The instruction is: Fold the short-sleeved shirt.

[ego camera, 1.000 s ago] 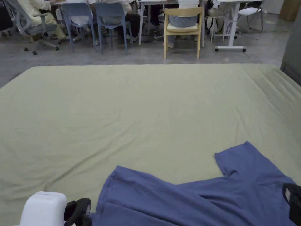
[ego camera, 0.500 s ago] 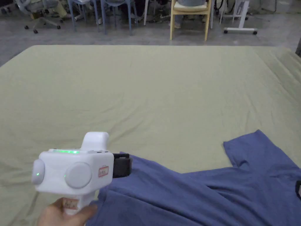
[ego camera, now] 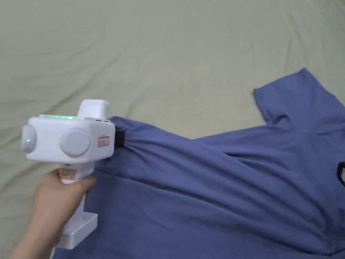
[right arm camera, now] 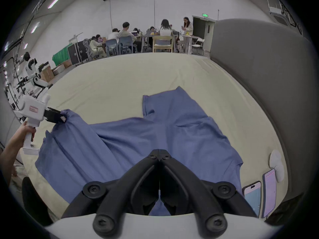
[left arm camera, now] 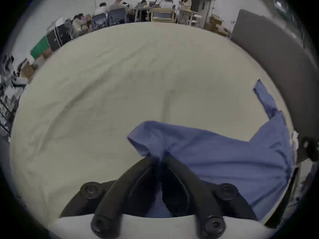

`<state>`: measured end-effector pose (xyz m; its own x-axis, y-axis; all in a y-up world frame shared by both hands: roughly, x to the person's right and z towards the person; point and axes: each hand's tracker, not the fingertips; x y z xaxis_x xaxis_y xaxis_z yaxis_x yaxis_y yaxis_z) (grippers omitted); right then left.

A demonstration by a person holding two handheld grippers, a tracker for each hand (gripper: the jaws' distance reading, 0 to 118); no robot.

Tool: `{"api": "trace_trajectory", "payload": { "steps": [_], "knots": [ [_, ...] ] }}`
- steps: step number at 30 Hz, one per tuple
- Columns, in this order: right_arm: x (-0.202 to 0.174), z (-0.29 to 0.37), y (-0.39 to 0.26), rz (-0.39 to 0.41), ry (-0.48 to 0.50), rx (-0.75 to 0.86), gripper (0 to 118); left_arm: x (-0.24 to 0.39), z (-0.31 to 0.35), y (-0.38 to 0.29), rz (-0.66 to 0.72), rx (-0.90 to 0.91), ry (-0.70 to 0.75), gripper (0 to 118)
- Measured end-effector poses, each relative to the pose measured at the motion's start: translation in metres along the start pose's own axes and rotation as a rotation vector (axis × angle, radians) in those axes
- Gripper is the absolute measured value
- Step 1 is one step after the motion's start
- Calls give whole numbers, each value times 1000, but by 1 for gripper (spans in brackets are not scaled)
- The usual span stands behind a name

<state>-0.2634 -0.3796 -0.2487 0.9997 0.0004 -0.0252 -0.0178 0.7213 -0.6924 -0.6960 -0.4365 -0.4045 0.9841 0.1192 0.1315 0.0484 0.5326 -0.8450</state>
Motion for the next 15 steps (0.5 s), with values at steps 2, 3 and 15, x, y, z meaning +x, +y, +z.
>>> {"api": "trace_trajectory", "payload": {
  "steps": [2,3,15],
  "knots": [
    [-1,-8,0,-6,3,-23,3,1,1,2,-32,-25,44,3],
    [-1,-10,2,-10,15,-28,3,3,4,2,-54,-16,62,3],
    [104,-132,103,-253,-4,-238,118,-3,67,14,82,121,-46,3]
  ]
}}
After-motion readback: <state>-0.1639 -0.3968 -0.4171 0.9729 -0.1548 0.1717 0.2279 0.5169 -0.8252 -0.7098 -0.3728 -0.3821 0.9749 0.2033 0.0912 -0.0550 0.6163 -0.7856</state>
